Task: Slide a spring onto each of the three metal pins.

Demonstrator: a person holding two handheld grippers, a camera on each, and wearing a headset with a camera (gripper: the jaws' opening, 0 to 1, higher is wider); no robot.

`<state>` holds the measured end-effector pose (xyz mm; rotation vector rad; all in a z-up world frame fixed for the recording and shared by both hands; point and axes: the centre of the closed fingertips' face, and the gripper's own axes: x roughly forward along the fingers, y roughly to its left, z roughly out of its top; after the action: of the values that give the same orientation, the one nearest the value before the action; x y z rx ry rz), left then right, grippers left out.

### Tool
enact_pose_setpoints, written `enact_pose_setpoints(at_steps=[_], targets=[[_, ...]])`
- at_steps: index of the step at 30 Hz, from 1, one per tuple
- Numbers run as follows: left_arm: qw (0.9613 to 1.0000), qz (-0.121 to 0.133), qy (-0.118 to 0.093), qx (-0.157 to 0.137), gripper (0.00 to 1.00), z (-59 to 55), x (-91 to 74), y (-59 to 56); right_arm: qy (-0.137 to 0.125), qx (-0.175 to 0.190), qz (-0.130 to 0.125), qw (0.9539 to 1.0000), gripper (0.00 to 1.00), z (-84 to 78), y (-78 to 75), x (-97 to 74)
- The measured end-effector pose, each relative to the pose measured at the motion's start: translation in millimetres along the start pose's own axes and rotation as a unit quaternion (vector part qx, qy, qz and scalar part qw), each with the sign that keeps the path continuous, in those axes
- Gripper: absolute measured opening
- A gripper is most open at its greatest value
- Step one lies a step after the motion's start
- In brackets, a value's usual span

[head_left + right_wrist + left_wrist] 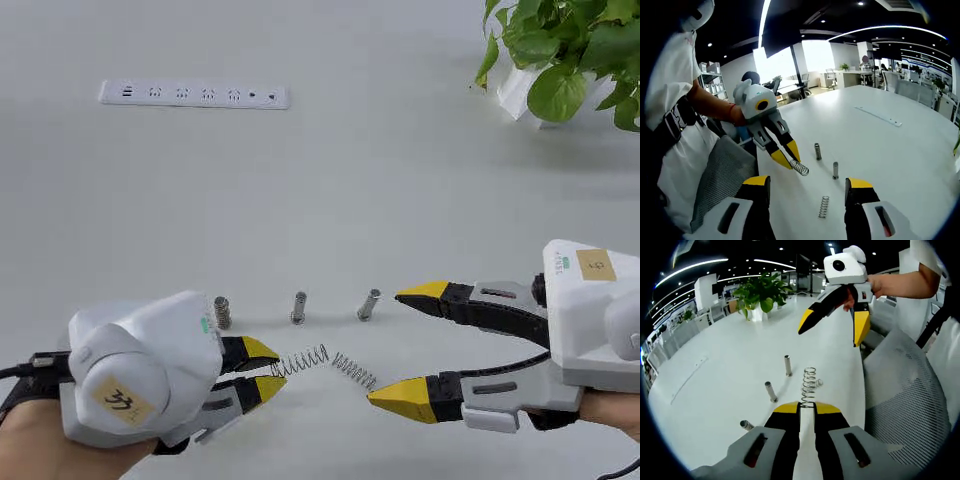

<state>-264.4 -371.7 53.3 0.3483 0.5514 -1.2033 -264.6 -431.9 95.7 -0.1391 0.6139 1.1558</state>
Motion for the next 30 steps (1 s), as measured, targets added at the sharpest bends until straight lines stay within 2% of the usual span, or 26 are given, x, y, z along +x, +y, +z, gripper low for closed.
enact_pose_setpoints(at_steps=[3,8,13,21,26,30], targets=[[0.9995,0.000,-0.031,-0.009,0.06,14.7,-8.6,-1.7,-0.009,0.000,0.016,0.9998,0.53,12.7,5.7,4.6],[0.9972,0.007,-0.070,-0.027,0.06,32.0,-20.6,-0.4,-0.033,0.007,0.044,0.9985,0.43,35.9,15.1,9.0],[0.9941,0.011,-0.102,-0.036,0.06,45.7,-32.3,0.6,-0.046,0.012,0.056,0.9973,0.32,49.8,16.9,11.0],[0.9897,0.011,-0.135,-0.046,0.06,58.3,-42.3,-0.1,-0.067,0.035,0.080,0.9939,0.21,65.8,23.2,10.0],[0.9879,0.010,-0.147,-0.050,0.06,62.3,-45.0,-1.5,-0.076,0.044,0.095,0.9916,0.15,71.8,29.6,8.8],[0.9863,0.009,-0.155,-0.055,0.06,64.7,-47.3,-1.7,-0.077,0.045,0.096,0.9913,0.11,74.2,32.1,9.0]])
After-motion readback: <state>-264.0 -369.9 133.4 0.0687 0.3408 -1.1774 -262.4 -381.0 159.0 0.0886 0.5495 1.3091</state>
